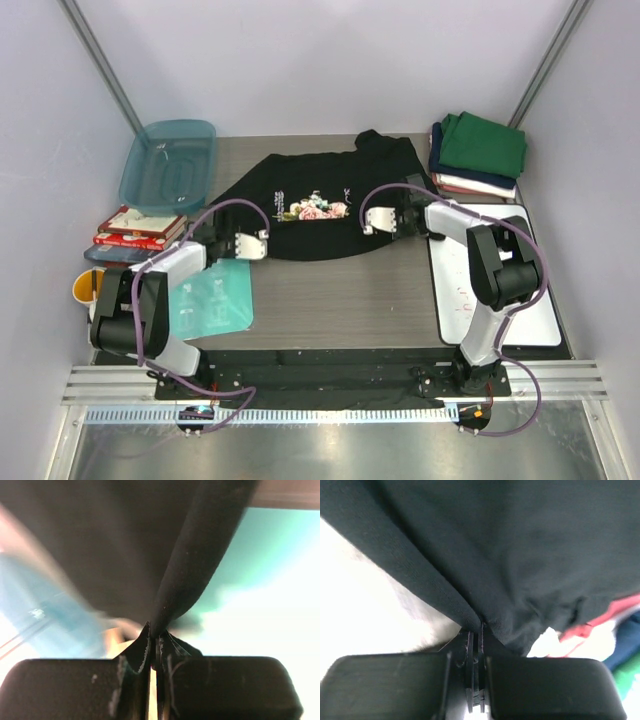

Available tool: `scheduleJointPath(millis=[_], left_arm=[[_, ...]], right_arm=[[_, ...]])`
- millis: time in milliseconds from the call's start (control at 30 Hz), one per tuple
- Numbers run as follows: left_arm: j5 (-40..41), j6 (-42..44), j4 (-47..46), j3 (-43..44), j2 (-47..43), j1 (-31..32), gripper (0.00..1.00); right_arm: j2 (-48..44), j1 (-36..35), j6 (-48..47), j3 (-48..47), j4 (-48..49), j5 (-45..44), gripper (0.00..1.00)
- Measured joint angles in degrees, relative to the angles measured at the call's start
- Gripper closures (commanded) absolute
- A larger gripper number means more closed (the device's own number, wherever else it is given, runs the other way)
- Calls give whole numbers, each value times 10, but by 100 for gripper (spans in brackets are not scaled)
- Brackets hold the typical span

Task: Fold and stack the t-shirts
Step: Fold the flattened tshirt in 1/3 of the way

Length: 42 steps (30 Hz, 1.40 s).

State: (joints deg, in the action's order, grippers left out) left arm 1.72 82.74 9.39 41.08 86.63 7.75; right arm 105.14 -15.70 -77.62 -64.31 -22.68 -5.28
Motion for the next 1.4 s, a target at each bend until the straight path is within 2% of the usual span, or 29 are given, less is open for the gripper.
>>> scheduleJointPath(millis=[200,333,400,533,667,833,933,1000,1167,1400], left_arm=[[-3,-31,2,147,0,0,100],[-5,-42,-37,248,10,0,100],[-5,-43,-54,267,17,0,100],[-5,-43,-58,280,28,0,100],[-31,-43,-8,272,4,-3,100],[-80,-42,82,254,-121,-14,100],[-108,-41,75,259,-196,-24,100],[-119,-41,59,281,-213,-30,100],[-135,-43,-7,400,-128,-38,100],[-158,-17,-24,544,67,-57,100]], right_arm=[[-11,2,2,-111,-43,8,99],[-17,12,2,-198,-46,6,99],[-17,19,3,-232,-46,2,99],[-20,33,1,-272,-46,-2,99],[-48,44,-15,-272,-108,9,99],[-159,57,-48,-273,-221,38,99],[-228,64,-61,-295,-234,46,99],[-248,65,-62,-336,-222,48,99],[-210,66,-52,-436,-149,50,99],[-71,83,-49,-457,-63,59,99]])
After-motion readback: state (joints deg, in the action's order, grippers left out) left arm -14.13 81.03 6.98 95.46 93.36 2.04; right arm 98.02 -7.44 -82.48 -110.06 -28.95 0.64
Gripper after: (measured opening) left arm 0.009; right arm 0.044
